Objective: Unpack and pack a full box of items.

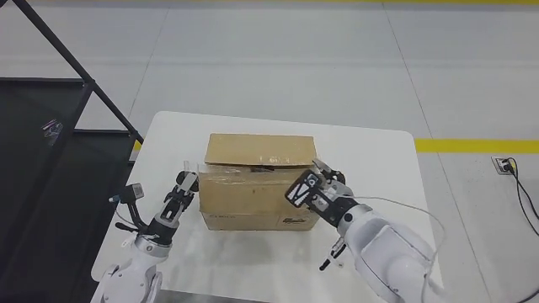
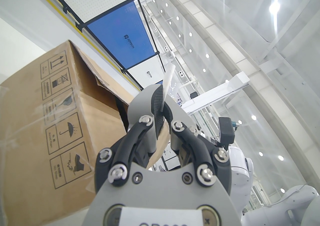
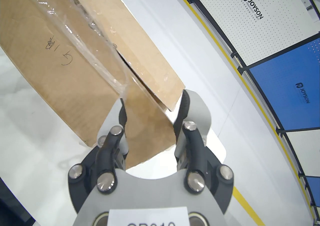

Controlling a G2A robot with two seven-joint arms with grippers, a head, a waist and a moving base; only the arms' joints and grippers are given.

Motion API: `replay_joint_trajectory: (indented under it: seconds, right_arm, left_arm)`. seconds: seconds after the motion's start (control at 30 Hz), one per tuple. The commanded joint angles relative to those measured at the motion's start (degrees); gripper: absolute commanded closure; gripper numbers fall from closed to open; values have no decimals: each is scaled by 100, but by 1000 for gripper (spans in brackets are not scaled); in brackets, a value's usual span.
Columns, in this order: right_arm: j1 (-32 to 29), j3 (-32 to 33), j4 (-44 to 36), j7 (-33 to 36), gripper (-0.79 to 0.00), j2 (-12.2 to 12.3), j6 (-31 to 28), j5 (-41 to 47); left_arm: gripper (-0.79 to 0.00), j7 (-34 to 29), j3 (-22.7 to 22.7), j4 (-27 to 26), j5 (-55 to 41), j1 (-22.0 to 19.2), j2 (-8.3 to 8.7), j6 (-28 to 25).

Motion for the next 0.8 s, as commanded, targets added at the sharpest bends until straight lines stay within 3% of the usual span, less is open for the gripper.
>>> replay_joint_trajectory:
  seconds: [0.0,0.17,0.37,0.57,0.77]
  right_arm:
    - [-174,223,-125,-260,-785,27,-86,207]
    - [-642,715,-338,-1277,-785,113,-617,638]
    - [-1062,1111,-366,-2558,-785,176,-791,783]
    - [-1040,1052,-288,-2707,-785,209,-950,539]
    - [-352,499,312,-2713,-785,233,-2509,1110]
  left_arm:
    - [0,20,8,3,9,-19,-2,24]
    - [0,58,49,0,18,-76,-10,80]
    - [0,144,95,40,68,-152,-22,178]
    - [0,156,110,45,104,-162,-26,209]
    - [0,152,135,35,112,-177,-30,238]
